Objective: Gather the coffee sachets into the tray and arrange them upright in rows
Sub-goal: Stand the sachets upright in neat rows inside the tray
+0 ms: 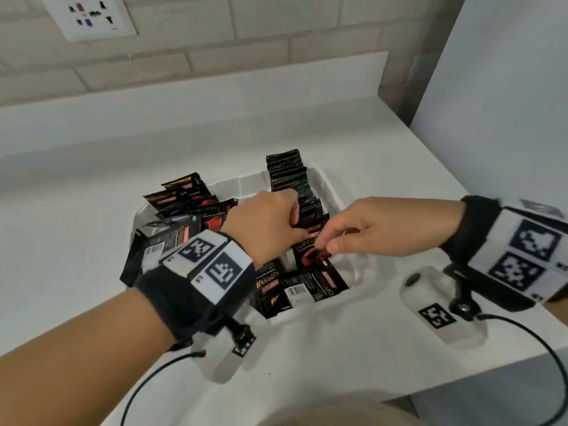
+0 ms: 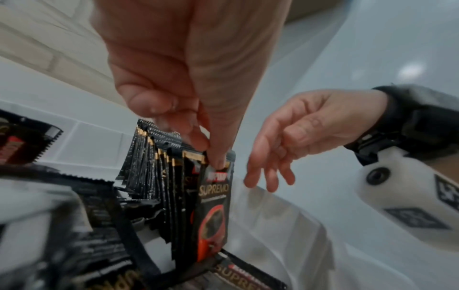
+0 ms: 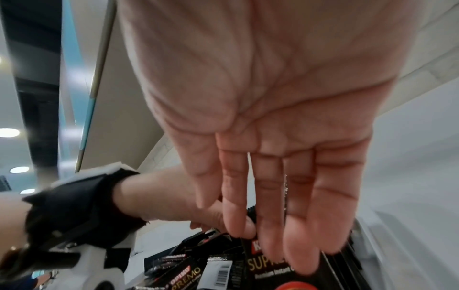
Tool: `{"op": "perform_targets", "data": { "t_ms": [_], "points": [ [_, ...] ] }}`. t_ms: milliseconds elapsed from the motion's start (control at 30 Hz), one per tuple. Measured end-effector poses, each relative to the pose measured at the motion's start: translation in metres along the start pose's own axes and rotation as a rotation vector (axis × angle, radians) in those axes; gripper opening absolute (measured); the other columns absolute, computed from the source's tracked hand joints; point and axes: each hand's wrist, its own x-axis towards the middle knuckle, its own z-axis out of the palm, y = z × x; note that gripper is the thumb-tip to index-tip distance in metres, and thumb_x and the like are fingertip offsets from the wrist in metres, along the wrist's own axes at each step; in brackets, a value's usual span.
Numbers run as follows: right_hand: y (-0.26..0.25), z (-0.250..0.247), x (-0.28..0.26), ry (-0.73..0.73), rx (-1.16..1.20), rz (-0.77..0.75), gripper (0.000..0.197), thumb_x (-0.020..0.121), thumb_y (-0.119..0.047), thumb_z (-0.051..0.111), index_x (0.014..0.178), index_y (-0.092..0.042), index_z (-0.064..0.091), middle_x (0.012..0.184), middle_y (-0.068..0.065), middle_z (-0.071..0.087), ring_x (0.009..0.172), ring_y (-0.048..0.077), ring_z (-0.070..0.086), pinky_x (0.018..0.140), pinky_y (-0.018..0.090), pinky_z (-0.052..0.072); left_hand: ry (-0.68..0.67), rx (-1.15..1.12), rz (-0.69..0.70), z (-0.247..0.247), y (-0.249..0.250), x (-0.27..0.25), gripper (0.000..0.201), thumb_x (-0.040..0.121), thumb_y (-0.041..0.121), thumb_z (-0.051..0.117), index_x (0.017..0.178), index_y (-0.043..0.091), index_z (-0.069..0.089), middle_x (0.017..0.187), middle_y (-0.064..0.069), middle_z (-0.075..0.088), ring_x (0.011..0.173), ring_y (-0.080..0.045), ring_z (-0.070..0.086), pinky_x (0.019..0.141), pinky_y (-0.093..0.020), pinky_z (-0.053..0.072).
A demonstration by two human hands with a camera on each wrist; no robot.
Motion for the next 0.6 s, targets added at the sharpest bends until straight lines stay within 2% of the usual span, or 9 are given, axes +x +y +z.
{"op": "perform_targets", "data": {
  "t_ms": [167, 233, 300, 400, 433, 500, 600],
  "points": [
    [0.005, 0.004, -0.023, 0.03, 0.09, -0.018, 0.024, 0.09, -0.033, 0.049, 0.112, -0.035, 0.061, 0.104, -0.025, 0.063, 0.096, -0.013, 0.053, 0.084, 0.004, 0.037, 0.021, -0.031, -0.087, -0.009, -0.013, -0.005, 0.038, 0.075, 0.047, 0.068, 0.067, 0.026, 0.039, 0.07, 0.008, 0.051, 0.062, -0.01, 0.047, 0.055, -0.026, 0.036],
    [0.006, 0.01, -0.033, 0.062, 0.221, -0.024, 0.024, 0.085, -0.041, 0.051, 0.106, -0.04, 0.061, 0.103, -0.024, 0.065, 0.099, -0.01, 0.056, 0.089, 0.008, 0.04, 0.026, -0.052, -0.118, -0.017, -0.019, -0.007, 0.036, 0.076, 0.048, 0.068, 0.068, 0.026, 0.04, 0.072, 0.009, 0.052, 0.064, -0.009, 0.048, 0.055, -0.026, 0.037],
    [0.009, 0.019, -0.041, 0.093, 0.342, -0.049, 0.031, 0.076, -0.049, 0.049, 0.102, -0.043, 0.064, 0.102, -0.026, 0.066, 0.099, -0.006, 0.059, 0.089, 0.013, 0.044, 0.057, -0.105, -0.148, -0.028, -0.026, -0.012, 0.032, 0.077, 0.045, 0.068, 0.07, 0.026, 0.043, 0.072, 0.009, 0.054, 0.066, -0.01, 0.05, 0.058, -0.027, 0.038],
    [0.013, 0.035, -0.05, 0.126, 0.502, -0.075, 0.032, 0.071, -0.057, 0.05, 0.1, -0.051, 0.061, 0.102, -0.027, 0.066, 0.099, -0.009, 0.059, 0.085, 0.007, 0.043, 0.177, -0.229, -0.186, -0.053, -0.04, -0.028, 0.022, 0.078, 0.038, 0.068, 0.074, 0.025, 0.051, 0.07, 0.009, 0.058, 0.061, -0.008, 0.053, 0.06, -0.027, 0.041],
    [0.014, 0.04, -0.053, 0.135, 0.552, -0.09, 0.033, 0.07, -0.063, 0.052, 0.101, -0.054, 0.059, 0.103, -0.026, 0.066, 0.1, -0.009, 0.059, 0.084, 0.006, 0.043, 0.228, -0.269, -0.201, -0.061, -0.046, -0.036, 0.019, 0.078, 0.036, 0.068, 0.075, 0.025, 0.053, 0.069, 0.009, 0.058, 0.058, -0.004, 0.052, 0.058, -0.023, 0.04],
    [0.018, 0.048, -0.056, 0.155, 0.607, -0.133, 0.051, 0.057, -0.082, 0.053, 0.1, -0.056, 0.059, 0.105, -0.025, 0.066, 0.101, -0.007, 0.06, 0.084, 0.006, 0.043, 0.313, -0.342, -0.23, -0.073, -0.058, -0.055, 0.015, 0.079, 0.033, 0.068, 0.075, 0.026, 0.056, 0.068, 0.008, 0.059, 0.05, 0.001, 0.049, 0.05, -0.011, 0.035],
    [0.022, 0.059, -0.056, 0.25, 0.528, -0.167, 0.063, 0.045, -0.094, 0.043, 0.099, -0.064, 0.054, 0.103, -0.03, 0.064, 0.1, -0.009, 0.059, 0.084, 0.003, 0.041, 0.403, -0.446, -0.341, -0.076, -0.074, -0.085, 0.013, 0.079, 0.03, 0.069, 0.072, 0.025, 0.058, 0.07, 0.015, 0.062, 0.046, -0.001, 0.049, 0.043, -0.008, 0.034]
  ]
}}
